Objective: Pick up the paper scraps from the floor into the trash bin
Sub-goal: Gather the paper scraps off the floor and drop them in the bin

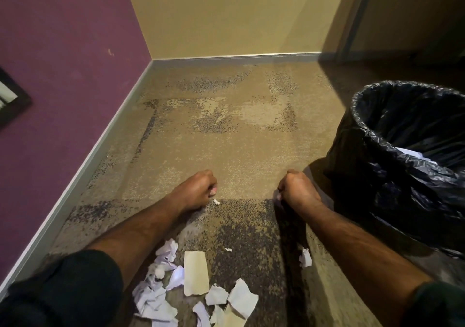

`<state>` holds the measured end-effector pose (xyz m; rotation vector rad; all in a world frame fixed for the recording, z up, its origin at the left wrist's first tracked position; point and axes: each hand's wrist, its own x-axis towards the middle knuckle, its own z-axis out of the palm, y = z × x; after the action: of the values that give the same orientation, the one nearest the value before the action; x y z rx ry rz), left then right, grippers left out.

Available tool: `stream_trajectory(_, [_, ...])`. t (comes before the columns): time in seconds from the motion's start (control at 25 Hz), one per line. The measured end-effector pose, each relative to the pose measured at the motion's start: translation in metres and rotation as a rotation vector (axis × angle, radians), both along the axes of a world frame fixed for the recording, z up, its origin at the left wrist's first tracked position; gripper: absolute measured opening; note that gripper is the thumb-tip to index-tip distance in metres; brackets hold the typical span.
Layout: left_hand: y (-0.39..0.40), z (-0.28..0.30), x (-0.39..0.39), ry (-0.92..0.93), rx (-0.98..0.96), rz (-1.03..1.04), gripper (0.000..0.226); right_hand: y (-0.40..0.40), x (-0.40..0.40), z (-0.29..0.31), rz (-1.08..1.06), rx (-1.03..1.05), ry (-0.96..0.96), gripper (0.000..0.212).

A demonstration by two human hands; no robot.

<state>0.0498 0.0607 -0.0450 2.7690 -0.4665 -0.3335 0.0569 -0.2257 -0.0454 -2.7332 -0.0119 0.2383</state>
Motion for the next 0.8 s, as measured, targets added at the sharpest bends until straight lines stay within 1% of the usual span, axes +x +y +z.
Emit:
stream_trajectory(0.08, [0.003,-0.004,-0.013,-0.016,-0.030,-0.030,0.015,0.001,-0.020,0.001,0.067,-0.123,-0.090,0.008])
stream_trajectory(0.12, [0.001,-0.006,-0.018,-0.029,-0.045,-0.036,0.014,0.002,-0.029,0.000,0.089,-0.153,-0.112,0.009])
stream_trajectory(0.2, [-0.004,-0.008,-0.029,-0.060,-0.044,-0.034,0.013,0.001,-0.042,0.000,0.089,-0.150,-0.103,0.013])
stream_trajectory(0.32, [-0.012,-0.010,-0.042,-0.101,-0.002,-0.017,0.014,-0.005,-0.058,0.005,0.053,-0.122,-0.005,0.013])
stream_trajectory(0.4, [-0.017,-0.010,-0.050,-0.142,0.047,-0.075,0.014,-0.011,-0.071,0.010,0.016,-0.131,0.088,0.014])
stream_trajectory(0.52, [-0.023,-0.006,-0.061,-0.156,0.073,-0.141,0.018,-0.016,-0.094,0.017,-0.066,-0.163,0.245,0.031])
stream_trajectory(0.6, [-0.024,-0.003,-0.070,-0.153,0.079,-0.182,0.022,-0.012,-0.112,0.017,-0.079,-0.190,0.314,0.038])
stream_trajectory(0.68, [-0.023,-0.001,-0.080,-0.138,0.092,-0.224,0.023,0.000,-0.130,0.014,-0.060,-0.195,0.315,0.041])
stream_trajectory(0.8, [-0.022,-0.005,-0.098,-0.112,0.067,-0.241,0.022,0.022,-0.150,0.009,-0.023,-0.146,0.247,0.049])
